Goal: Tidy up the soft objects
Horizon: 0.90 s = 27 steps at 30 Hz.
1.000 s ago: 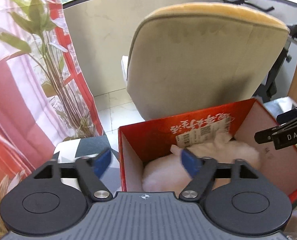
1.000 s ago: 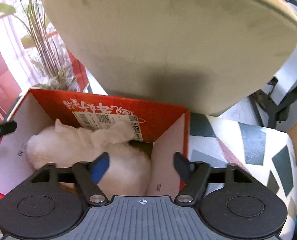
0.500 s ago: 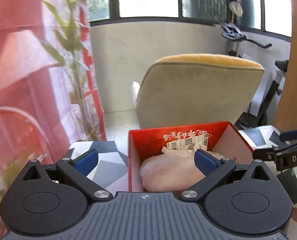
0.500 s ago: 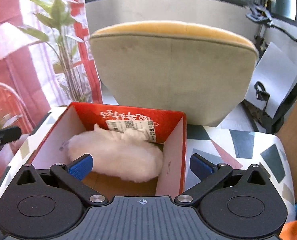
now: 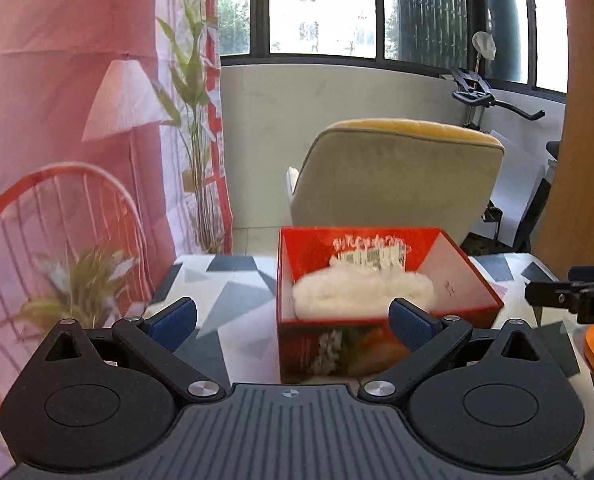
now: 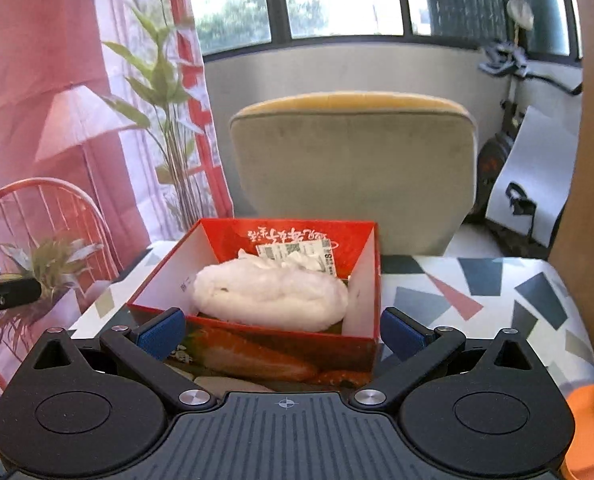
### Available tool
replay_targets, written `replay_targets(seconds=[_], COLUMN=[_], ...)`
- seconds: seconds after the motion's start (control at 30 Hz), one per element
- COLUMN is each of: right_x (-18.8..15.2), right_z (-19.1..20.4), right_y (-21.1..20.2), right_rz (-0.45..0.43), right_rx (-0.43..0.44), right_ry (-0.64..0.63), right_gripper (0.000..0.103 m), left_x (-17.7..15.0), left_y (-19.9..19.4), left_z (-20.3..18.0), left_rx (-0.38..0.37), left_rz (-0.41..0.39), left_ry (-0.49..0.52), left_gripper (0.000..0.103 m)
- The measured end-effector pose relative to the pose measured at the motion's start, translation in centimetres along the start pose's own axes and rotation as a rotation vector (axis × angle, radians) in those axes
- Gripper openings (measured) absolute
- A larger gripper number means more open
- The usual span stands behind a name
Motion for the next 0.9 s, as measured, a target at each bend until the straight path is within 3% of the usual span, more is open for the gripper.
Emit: replay_targets(seconds=[0.5,0.67,0.9], right_x=[-7.2,-9.8,-11.3], right_z=[0.4,-0.3,-1.3], right_y=[-4.8,-4.3,-2.4], right_rz=[-0.121,-0.089,-0.045], right_rx=[-0.001,-0.006,0.012], right_ry=[0.030,0.048,0.074], right_gripper=[0.103,0.103,0.102], left_x=[-7.3,-9.7,-10.4], left_y=[-2.2,-0.9,1.2], left_z=[-1.4,-1.9,-1.9], left_rx=[0.011,0.000,-0.051], left_rz=[0.055,0.113,0.155], left_ry=[-0.060,-0.057,-0.104], left_gripper=[0.103,0.103,0.102])
Point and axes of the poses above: each gripper's, at about its wrist camera, not at the fingertips, and y roughly the way its jaws point, z to its left, x to its top, the point moved 8 cm from there along y, roughly the way its jaws point, and after that the axes turned 5 degrees about y, right-handed, at the moved point
